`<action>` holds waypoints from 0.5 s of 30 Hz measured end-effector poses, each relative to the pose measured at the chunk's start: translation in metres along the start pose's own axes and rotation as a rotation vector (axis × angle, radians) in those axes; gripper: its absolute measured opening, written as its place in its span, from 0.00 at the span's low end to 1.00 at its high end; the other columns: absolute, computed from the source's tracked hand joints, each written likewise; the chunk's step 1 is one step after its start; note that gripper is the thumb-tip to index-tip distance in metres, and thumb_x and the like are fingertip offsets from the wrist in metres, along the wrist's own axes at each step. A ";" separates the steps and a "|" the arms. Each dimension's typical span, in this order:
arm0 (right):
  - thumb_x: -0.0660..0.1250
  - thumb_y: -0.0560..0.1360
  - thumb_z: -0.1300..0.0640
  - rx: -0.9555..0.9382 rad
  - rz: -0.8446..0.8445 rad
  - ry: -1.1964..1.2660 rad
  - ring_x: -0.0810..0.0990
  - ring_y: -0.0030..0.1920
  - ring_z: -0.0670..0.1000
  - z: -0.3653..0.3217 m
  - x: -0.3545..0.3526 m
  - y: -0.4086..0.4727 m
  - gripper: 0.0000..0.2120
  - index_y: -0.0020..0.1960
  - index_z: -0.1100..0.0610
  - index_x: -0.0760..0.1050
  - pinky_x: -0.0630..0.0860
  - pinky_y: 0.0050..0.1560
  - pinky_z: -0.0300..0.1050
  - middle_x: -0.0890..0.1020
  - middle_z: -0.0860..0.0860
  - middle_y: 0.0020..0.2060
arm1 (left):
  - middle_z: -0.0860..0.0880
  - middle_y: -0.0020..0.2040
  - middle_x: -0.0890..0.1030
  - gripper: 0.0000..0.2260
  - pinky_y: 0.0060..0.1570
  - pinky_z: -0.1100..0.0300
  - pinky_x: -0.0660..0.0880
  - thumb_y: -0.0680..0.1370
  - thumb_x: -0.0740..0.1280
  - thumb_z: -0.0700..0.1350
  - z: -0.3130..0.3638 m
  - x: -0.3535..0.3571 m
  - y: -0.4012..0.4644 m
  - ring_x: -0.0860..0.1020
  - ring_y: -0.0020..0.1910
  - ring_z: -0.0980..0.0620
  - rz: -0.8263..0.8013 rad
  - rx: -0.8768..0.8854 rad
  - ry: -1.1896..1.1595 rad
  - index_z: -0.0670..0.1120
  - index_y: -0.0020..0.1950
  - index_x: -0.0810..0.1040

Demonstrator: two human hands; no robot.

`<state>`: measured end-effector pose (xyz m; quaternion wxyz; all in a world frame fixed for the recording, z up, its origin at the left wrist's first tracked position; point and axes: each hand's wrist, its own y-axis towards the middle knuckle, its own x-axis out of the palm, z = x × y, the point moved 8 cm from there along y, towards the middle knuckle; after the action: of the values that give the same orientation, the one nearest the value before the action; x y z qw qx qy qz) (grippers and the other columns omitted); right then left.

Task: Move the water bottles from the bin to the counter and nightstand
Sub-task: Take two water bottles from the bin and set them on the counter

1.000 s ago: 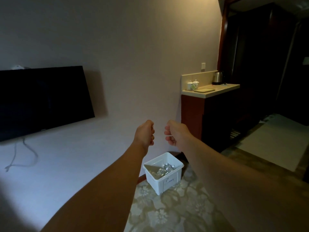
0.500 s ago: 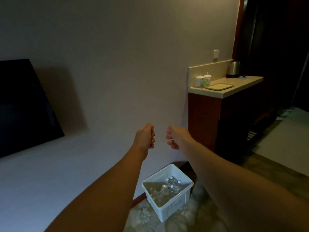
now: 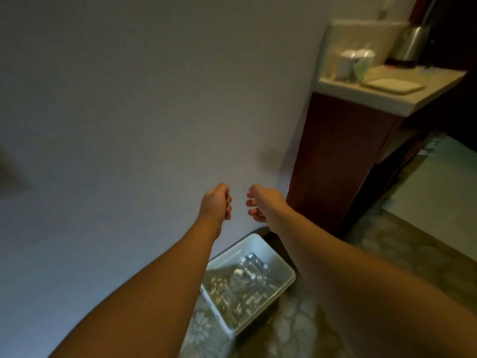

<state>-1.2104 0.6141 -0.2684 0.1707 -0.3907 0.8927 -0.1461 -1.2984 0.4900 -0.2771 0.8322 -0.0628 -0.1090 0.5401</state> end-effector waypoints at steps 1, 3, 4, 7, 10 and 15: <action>0.61 0.77 0.53 0.026 -0.001 -0.008 0.76 0.30 0.49 0.010 0.008 0.022 0.10 0.44 0.57 0.78 0.72 0.30 0.39 0.81 0.52 0.37 | 0.52 0.26 0.69 0.12 0.27 0.59 0.64 0.76 0.60 0.43 -0.015 -0.003 0.021 0.65 0.24 0.53 0.007 -0.021 -0.010 0.49 0.32 0.67; 0.61 0.77 0.53 0.099 -0.006 -0.032 0.77 0.31 0.50 0.036 0.021 0.060 0.10 0.44 0.57 0.78 0.73 0.32 0.41 0.81 0.52 0.38 | 0.53 0.25 0.70 0.11 0.27 0.59 0.65 0.76 0.60 0.44 -0.051 -0.007 0.055 0.66 0.24 0.54 0.023 -0.075 -0.006 0.49 0.33 0.68; 0.61 0.77 0.53 0.136 -0.012 -0.045 0.77 0.32 0.50 0.053 0.027 0.079 0.10 0.45 0.57 0.78 0.73 0.33 0.41 0.82 0.52 0.39 | 0.53 0.25 0.70 0.11 0.27 0.59 0.65 0.76 0.60 0.44 -0.071 -0.009 0.070 0.66 0.24 0.54 0.028 -0.099 -0.003 0.49 0.33 0.68; 0.60 0.79 0.53 0.225 -0.041 -0.079 0.77 0.34 0.50 0.106 0.044 0.135 0.11 0.48 0.59 0.78 0.72 0.30 0.40 0.81 0.53 0.41 | 0.53 0.25 0.69 0.11 0.28 0.59 0.64 0.76 0.60 0.44 -0.140 -0.015 0.117 0.66 0.24 0.54 0.049 -0.157 -0.014 0.49 0.33 0.68; 0.61 0.80 0.55 0.284 -0.022 -0.053 0.75 0.33 0.49 0.174 0.060 0.198 0.09 0.45 0.58 0.76 0.72 0.27 0.38 0.78 0.52 0.36 | 0.52 0.25 0.69 0.12 0.27 0.59 0.63 0.75 0.61 0.44 -0.219 -0.019 0.164 0.66 0.24 0.53 0.085 -0.184 0.005 0.49 0.32 0.69; 0.61 0.78 0.53 0.247 -0.093 -0.122 0.77 0.35 0.51 0.329 0.093 0.318 0.10 0.45 0.57 0.77 0.73 0.34 0.40 0.80 0.53 0.40 | 0.53 0.24 0.71 0.10 0.28 0.59 0.65 0.75 0.60 0.45 -0.396 -0.031 0.237 0.66 0.23 0.54 0.162 -0.232 0.014 0.49 0.33 0.70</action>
<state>-1.3380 0.7104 -0.7075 0.2647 -0.4160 0.8367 -0.2385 -1.4217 0.5635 -0.7165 0.7737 -0.1709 -0.1595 0.5889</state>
